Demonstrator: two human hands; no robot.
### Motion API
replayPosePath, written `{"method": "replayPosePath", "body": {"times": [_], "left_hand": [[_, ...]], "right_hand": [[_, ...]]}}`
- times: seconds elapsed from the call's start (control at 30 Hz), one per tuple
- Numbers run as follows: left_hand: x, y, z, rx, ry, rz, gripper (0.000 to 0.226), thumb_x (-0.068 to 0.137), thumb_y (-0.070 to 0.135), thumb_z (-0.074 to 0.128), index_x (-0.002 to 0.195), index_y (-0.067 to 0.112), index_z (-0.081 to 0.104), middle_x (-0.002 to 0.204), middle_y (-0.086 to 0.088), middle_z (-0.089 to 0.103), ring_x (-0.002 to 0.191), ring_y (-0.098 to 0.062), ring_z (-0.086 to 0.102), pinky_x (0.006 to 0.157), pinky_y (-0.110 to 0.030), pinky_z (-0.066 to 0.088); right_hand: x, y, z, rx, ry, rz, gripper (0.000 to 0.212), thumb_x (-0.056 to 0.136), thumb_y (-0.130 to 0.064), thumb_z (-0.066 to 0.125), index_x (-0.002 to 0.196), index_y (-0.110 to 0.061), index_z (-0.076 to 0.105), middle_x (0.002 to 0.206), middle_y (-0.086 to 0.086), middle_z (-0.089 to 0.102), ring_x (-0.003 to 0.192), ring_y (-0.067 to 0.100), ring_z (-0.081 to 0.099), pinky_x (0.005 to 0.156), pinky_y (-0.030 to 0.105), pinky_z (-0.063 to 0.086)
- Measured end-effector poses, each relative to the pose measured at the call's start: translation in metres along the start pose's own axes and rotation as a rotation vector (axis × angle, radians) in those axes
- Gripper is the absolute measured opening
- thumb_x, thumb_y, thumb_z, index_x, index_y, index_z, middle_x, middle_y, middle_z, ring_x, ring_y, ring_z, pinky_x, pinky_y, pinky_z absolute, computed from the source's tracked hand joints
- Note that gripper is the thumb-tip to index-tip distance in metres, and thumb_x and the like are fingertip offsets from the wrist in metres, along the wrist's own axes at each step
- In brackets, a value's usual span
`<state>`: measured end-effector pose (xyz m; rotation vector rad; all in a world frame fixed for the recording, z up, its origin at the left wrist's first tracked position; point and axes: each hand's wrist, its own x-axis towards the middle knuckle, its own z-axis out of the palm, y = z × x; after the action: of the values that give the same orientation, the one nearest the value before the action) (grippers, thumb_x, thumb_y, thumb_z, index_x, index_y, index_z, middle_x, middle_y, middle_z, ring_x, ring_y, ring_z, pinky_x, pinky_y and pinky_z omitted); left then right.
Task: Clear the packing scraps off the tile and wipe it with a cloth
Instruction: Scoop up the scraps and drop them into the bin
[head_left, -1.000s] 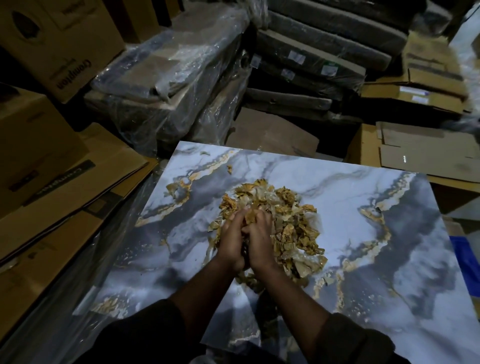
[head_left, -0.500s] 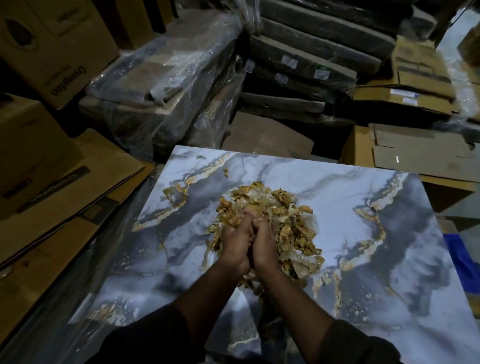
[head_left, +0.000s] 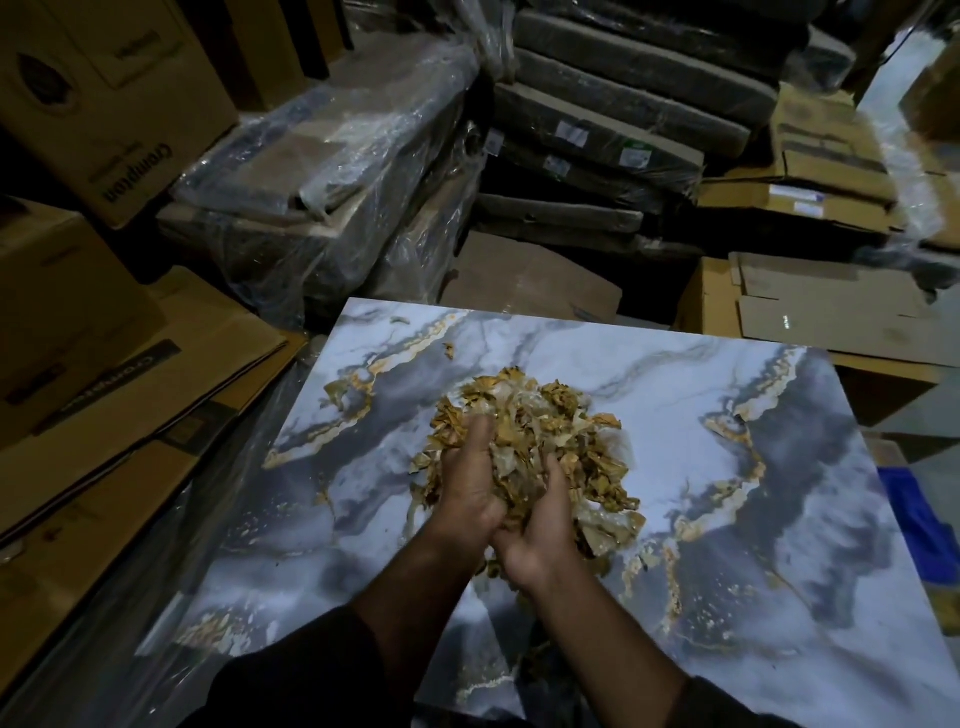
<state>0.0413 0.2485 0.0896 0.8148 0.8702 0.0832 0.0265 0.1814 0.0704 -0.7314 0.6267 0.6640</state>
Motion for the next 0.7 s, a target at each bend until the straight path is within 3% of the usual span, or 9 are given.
{"method": "replayPosePath", "body": {"times": [0.07, 0.17, 0.27, 0.33, 0.4, 0.5, 0.6, 0.63, 0.7], "left_hand": [[-0.003, -0.006, -0.001, -0.049, 0.023, 0.051, 0.028, 0.064, 0.038, 0.08, 0.089, 0.028, 0.071, 0.103, -0.013, 0.076, 0.099, -0.037, 0.072, 0.095, -0.065, 0.053], [-0.01, -0.01, 0.002, 0.22, 0.029, 0.323, 0.006, 0.071, 0.03, 0.068, 0.077, 0.03, 0.067, 0.091, -0.002, 0.076, 0.097, -0.029, 0.073, 0.097, -0.06, 0.054], [-0.021, -0.012, 0.008, 0.42, 0.017, 0.436, 0.02, 0.081, 0.036, 0.064, 0.098, 0.026, 0.07, 0.112, -0.003, 0.074, 0.11, -0.02, 0.069, 0.102, -0.053, 0.052], [-0.022, -0.012, 0.01, 0.614, 0.087, 0.496, 0.04, 0.093, 0.041, 0.059, 0.127, 0.021, 0.063, 0.144, -0.006, 0.056, 0.137, -0.023, 0.048, 0.115, -0.051, 0.04], [-0.021, -0.013, 0.01, 0.757, 0.142, 0.534, 0.058, 0.097, 0.048, 0.051, 0.145, 0.014, 0.048, 0.155, -0.005, 0.038, 0.147, -0.024, 0.03, 0.12, -0.05, 0.028], [-0.026, -0.018, 0.015, 0.843, 0.152, 0.588, 0.063, 0.1, 0.054, 0.042, 0.147, 0.012, 0.039, 0.156, -0.007, 0.032, 0.148, -0.026, 0.024, 0.121, -0.051, 0.024], [-0.036, -0.028, 0.023, 0.681, 0.067, 0.628, 0.052, 0.092, 0.057, 0.038, 0.128, 0.02, 0.042, 0.128, -0.002, 0.05, 0.127, -0.025, 0.048, 0.1, -0.038, 0.039], [-0.04, -0.031, 0.027, 0.608, 0.033, 0.642, 0.048, 0.092, 0.056, 0.04, 0.127, 0.022, 0.041, 0.124, 0.001, 0.052, 0.122, -0.023, 0.053, 0.095, -0.034, 0.042], [-0.044, -0.037, 0.034, 0.542, -0.031, 0.733, 0.043, 0.099, 0.046, 0.048, 0.138, 0.027, 0.042, 0.134, 0.005, 0.054, 0.125, -0.013, 0.054, 0.098, -0.029, 0.046]], "right_hand": [[0.002, -0.012, 0.009, 0.102, -0.016, -0.005, 0.061, 0.097, -0.064, 0.045, 0.106, -0.014, 0.08, 0.111, 0.016, 0.076, 0.096, 0.033, 0.075, 0.075, 0.044, 0.061], [0.003, -0.03, 0.016, 0.047, 0.006, -0.087, 0.052, 0.098, -0.062, 0.045, 0.112, -0.023, 0.076, 0.114, 0.012, 0.076, 0.103, 0.031, 0.073, 0.093, 0.046, 0.055], [0.0, -0.036, 0.018, -0.02, -0.039, -0.12, 0.044, 0.09, -0.062, 0.06, 0.107, -0.026, 0.08, 0.118, 0.006, 0.075, 0.111, 0.027, 0.07, 0.093, 0.044, 0.056], [-0.008, -0.036, 0.018, -0.085, -0.095, -0.151, 0.047, 0.083, -0.06, 0.068, 0.115, -0.026, 0.076, 0.12, 0.003, 0.074, 0.115, 0.026, 0.068, 0.096, 0.045, 0.057], [-0.013, -0.034, 0.018, -0.121, -0.15, -0.193, 0.055, 0.08, -0.053, 0.073, 0.123, -0.02, 0.072, 0.124, 0.006, 0.073, 0.118, 0.028, 0.067, 0.104, 0.048, 0.052], [-0.02, -0.034, 0.015, -0.168, -0.176, -0.32, 0.043, 0.092, -0.033, 0.069, 0.122, -0.004, 0.068, 0.118, 0.016, 0.073, 0.116, 0.033, 0.068, 0.102, 0.045, 0.053], [-0.024, -0.043, 0.008, -0.264, -0.138, -0.419, 0.029, 0.097, -0.02, 0.065, 0.112, 0.004, 0.069, 0.109, 0.02, 0.075, 0.109, 0.034, 0.071, 0.1, 0.045, 0.054], [-0.026, -0.047, 0.007, -0.283, -0.134, -0.443, 0.026, 0.098, -0.017, 0.063, 0.11, 0.006, 0.069, 0.108, 0.022, 0.074, 0.108, 0.035, 0.071, 0.099, 0.045, 0.053], [-0.03, -0.059, 0.003, -0.277, -0.135, -0.455, 0.021, 0.101, -0.015, 0.059, 0.105, 0.004, 0.068, 0.104, 0.021, 0.073, 0.102, 0.034, 0.069, 0.092, 0.041, 0.053]]}}
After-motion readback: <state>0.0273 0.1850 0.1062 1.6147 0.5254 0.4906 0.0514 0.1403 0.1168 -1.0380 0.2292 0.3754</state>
